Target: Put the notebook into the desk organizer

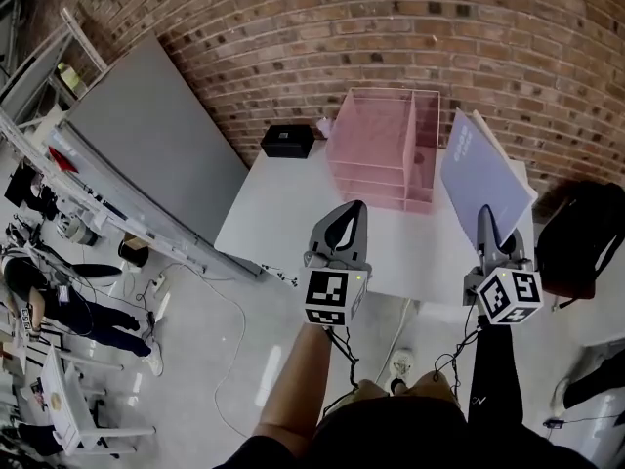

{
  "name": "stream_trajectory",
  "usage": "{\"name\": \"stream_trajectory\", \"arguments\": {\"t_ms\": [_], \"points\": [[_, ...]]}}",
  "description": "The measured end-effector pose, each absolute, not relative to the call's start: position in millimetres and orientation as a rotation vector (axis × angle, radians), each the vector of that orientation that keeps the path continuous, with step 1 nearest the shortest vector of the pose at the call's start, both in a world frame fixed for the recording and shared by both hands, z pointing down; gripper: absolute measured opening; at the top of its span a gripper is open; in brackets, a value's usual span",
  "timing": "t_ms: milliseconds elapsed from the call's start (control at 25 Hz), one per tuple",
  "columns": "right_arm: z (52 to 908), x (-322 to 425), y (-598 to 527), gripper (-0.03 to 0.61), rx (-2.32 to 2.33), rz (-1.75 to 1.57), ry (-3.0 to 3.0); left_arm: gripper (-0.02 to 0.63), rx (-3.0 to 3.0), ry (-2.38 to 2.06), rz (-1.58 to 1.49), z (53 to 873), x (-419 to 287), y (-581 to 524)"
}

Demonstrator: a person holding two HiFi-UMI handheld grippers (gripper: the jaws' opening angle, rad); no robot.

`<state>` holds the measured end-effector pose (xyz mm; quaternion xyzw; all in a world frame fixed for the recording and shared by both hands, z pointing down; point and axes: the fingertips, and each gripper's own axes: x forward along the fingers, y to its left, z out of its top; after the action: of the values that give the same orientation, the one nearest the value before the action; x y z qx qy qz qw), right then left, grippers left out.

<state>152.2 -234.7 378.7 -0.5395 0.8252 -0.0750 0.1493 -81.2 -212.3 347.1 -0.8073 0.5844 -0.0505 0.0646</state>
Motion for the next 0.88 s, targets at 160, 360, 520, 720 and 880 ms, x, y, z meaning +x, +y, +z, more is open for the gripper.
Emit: {"name": "stream_trajectory", "arguments": {"t_ms": [160, 360, 520, 720, 880], "points": [[383, 153, -271, 0.029, -1.532, -0.239, 2.386, 0.008, -2.44, 1.769, -0.159, 348, -73, -249], [386, 154, -297, 0.029, -1.531, -0.261, 2.407, 0.008, -2.436, 1.779, -0.165, 349, -69, -277], [392, 154, -313, 0.029, -1.549, -0.287, 2.419, 0.008, -2.446, 1.765, -0.17, 351, -68, -293], [401, 144, -334, 0.029, -1.582, -0.315, 2.442, 0.008, -2.432, 1.734, -0.18, 348, -70, -320], [409, 132, -359, 0.029, -1.616, -0.332, 2.468, 0.008, -2.458, 1.695, -0.173, 350, -73, -349]]}}
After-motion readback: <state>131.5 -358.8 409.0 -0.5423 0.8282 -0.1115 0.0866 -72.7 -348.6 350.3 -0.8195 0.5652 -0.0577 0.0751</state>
